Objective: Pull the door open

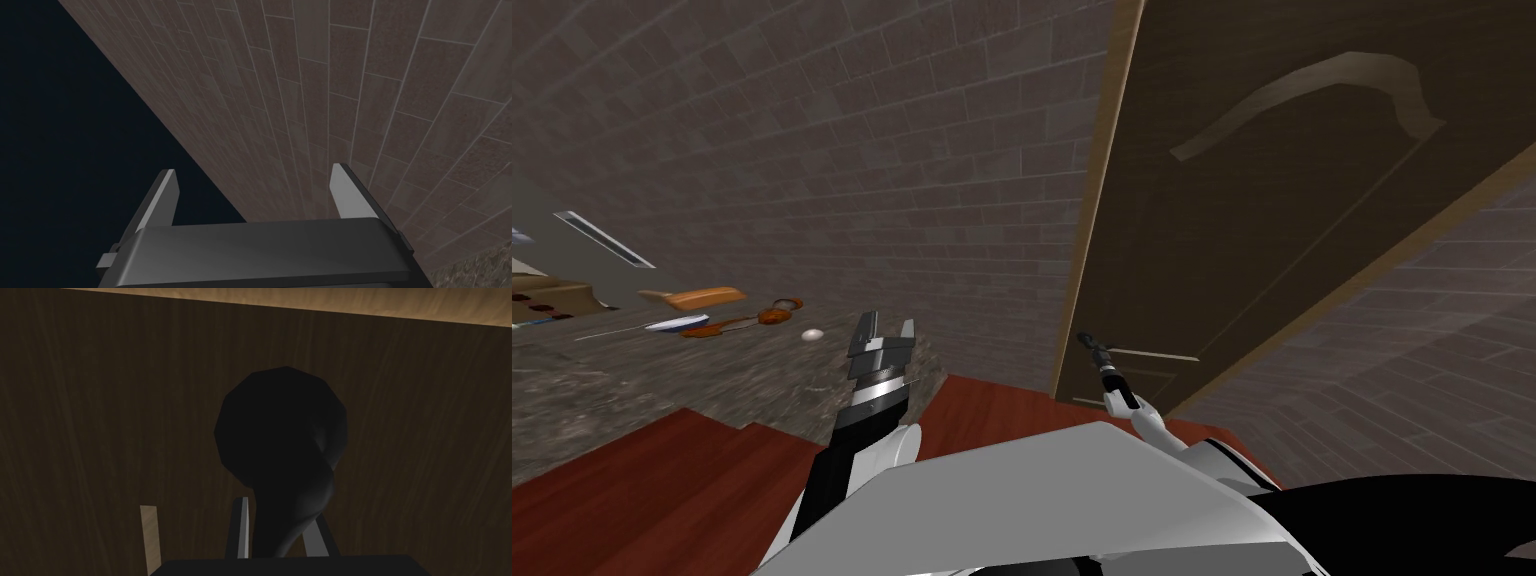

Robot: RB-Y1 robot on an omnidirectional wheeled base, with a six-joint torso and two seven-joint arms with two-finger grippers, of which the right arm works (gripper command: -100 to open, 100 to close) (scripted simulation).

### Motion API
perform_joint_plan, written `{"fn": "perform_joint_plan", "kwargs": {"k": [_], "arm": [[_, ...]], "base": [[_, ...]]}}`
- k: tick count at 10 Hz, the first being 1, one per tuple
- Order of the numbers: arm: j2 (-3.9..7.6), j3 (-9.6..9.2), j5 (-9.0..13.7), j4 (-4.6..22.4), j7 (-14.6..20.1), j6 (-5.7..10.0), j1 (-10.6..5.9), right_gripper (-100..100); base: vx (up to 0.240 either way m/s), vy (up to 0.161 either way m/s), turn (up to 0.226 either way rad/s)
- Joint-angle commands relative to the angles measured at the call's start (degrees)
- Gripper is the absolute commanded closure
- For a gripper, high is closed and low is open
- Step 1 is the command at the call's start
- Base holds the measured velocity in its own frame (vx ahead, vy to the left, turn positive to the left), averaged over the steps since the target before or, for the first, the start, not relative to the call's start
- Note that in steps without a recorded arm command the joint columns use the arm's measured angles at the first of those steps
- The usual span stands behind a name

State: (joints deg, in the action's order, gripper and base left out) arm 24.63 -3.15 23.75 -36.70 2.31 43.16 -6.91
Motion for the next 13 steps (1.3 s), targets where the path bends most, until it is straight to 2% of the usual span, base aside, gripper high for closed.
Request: {"fn": "perform_joint_plan", "kwargs": {"k": [1,7,8,9,10,13], "arm": [[0.32,-0.95,-0.4,-0.3,0.8,0.22,0.47,100],[2.93,-4.89,-1.9,-1.9,4.9,1.28,2.04,100],[3.24,-5.36,-2.1,-2.1,5.4,1.41,2.23,100],[2.93,-5.09,-2.0,-1.8,5.1,1.22,2.05,100],[3.71,-6.56,-2.2,-2.2,6.2,2.09,2.87,100],[5.35,-8.81,-2.4,-3.1,8.0,3.72,4.08,100]], "base": [[-0.202,-0.054,0.083],[-0.229,-0.049,0.114],[-0.226,-0.067,0.091],[-0.097,-0.028,0.03],[-0.171,-0.032,0.111],[-0.215,-0.079,0.111]]}}
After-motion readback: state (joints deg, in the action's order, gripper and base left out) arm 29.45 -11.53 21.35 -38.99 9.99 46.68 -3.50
